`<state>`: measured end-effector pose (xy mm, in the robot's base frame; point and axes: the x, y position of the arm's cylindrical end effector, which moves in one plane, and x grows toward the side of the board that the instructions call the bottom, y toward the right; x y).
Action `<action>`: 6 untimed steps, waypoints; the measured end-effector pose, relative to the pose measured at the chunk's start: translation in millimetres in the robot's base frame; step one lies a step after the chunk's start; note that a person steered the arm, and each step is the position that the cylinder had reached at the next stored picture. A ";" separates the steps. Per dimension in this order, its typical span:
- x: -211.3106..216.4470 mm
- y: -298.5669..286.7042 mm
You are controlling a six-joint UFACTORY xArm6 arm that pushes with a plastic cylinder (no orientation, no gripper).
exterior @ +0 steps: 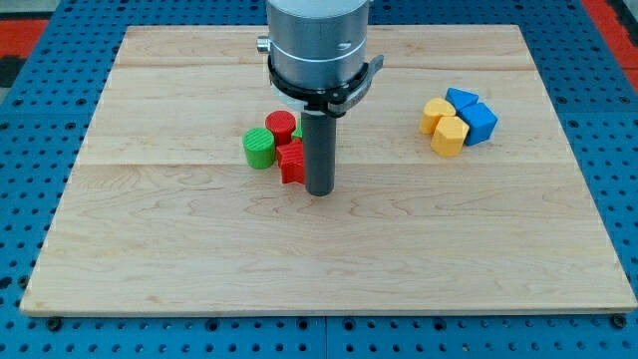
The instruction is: Push the red circle into the yellow heart
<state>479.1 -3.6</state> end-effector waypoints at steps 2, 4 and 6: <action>-16.6 69.5; -30.1 198.1; -103.2 122.3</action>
